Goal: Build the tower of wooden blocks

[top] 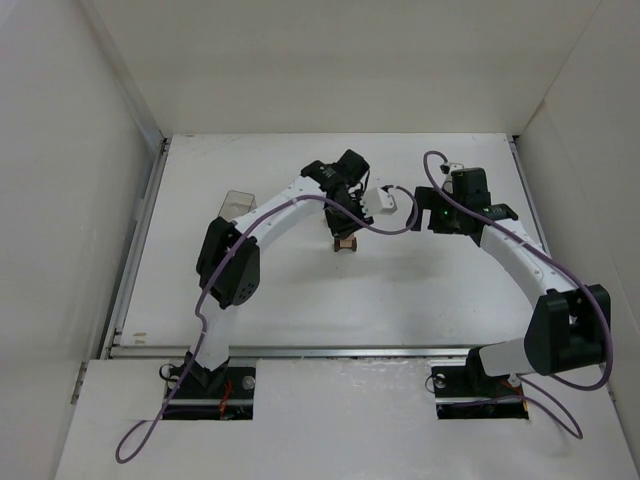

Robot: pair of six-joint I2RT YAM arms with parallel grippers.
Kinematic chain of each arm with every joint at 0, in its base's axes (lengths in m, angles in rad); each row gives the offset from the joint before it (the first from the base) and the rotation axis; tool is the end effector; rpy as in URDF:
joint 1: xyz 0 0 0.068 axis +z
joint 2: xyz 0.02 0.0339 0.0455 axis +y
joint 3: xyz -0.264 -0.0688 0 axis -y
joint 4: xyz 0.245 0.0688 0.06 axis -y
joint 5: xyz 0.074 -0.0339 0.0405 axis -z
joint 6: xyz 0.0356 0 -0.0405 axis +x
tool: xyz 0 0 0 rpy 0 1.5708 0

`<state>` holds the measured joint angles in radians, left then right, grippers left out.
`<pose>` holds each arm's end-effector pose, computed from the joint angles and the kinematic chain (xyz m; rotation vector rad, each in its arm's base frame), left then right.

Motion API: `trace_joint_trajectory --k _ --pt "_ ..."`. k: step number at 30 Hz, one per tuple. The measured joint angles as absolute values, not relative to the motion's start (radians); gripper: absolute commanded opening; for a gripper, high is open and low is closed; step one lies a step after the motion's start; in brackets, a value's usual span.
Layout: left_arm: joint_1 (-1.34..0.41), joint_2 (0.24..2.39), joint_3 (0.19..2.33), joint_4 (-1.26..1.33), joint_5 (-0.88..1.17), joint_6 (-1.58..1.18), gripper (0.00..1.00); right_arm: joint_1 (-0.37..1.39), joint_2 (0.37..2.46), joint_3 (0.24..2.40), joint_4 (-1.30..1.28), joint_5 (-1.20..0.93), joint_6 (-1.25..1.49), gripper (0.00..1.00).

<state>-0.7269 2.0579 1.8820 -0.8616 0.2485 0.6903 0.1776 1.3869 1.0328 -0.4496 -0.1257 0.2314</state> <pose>0.3308 -0.3059 0.2696 1.7552 1.9119 -0.3369 0.2927 0.0571 0.2657 0.0036 2.3937 0.3435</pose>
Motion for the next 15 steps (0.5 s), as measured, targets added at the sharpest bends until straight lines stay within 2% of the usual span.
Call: trace_joint_trajectory --k 15 --pt "-0.733 2.094 1.883 -0.860 0.197 0.672 0.00 0.178 1.387 1.033 -0.449 -0.123 0.231 1.00"
